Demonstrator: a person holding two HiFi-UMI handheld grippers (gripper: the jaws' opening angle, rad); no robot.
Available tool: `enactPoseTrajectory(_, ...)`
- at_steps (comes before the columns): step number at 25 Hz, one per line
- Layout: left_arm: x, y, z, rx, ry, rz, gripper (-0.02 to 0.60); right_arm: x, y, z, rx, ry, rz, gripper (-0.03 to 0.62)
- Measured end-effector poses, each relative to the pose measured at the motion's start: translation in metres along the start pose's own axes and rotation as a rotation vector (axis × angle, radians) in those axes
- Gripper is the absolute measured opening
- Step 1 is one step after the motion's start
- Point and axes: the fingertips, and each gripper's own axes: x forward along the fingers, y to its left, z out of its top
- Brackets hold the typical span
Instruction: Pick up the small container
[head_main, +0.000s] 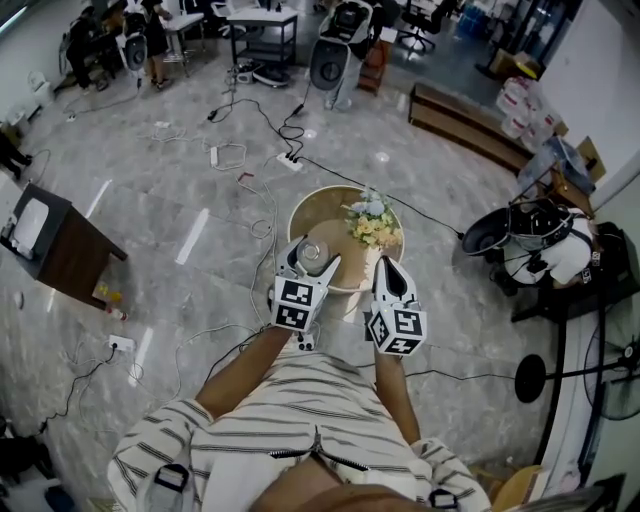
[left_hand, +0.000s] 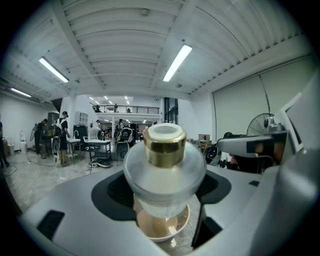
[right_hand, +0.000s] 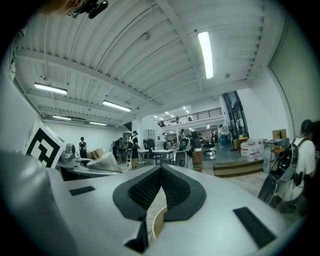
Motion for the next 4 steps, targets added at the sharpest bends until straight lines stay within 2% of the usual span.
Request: enactPoseTrajectory(4,0.009,0.01,0.013,0.018,-0.038,0.009,0.327,0.014,-0.002,0.012,-0.025,-0.041,0.0,0.003)
